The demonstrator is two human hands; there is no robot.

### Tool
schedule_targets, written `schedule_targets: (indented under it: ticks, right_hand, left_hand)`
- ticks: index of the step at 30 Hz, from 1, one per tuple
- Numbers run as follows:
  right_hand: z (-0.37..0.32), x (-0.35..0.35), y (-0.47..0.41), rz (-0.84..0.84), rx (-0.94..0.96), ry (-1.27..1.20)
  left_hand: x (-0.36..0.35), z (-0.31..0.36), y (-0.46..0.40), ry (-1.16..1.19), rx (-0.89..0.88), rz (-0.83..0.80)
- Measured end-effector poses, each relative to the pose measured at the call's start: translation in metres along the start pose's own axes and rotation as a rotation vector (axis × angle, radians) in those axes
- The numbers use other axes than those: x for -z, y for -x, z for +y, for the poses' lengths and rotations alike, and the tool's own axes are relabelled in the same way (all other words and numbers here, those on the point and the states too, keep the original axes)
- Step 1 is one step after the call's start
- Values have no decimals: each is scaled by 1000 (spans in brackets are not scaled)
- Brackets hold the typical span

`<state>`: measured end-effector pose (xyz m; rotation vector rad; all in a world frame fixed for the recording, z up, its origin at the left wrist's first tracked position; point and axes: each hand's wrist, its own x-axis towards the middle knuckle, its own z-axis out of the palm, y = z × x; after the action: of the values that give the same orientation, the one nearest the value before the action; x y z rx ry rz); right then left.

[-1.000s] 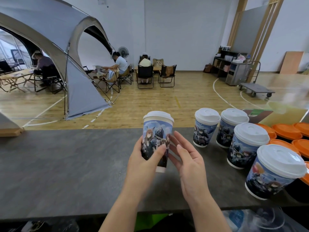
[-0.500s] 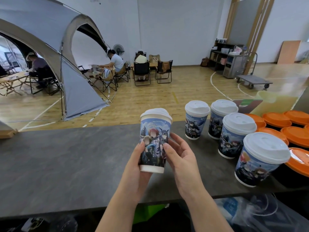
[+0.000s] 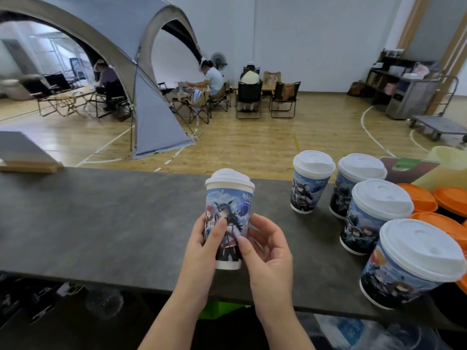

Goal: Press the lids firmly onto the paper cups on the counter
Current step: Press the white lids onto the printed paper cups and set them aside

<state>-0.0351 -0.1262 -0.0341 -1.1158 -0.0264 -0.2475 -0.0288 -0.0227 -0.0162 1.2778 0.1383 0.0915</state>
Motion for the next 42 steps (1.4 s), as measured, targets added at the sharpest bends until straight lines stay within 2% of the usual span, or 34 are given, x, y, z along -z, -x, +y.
schedule_targets:
  ticks: [4,9,16,22,27,32,42]
  right_hand:
    - [6,-8,5,-36,-103,-84]
    - [9,-26,14,-137,-128,-31]
    - [12,-72,42,-171,-97,39]
    - [48,-161,94,-219,-109,106]
    - [93,-259,142,-324,-175,135]
    - [125,-346,170,-320,-153,156]
    - [181,-444,186,-361,-107,164]
  left_hand:
    - [16,0,5,15,31,60]
    - [37,4,13,278,140,67]
    - [88,21,25,265,109,23]
    - [194,48,47,302,74,37]
    - [311,78,70,308,43,151]
    - [411,119,67,168,-42,186]
    - [518,146,59,151,-40,323]
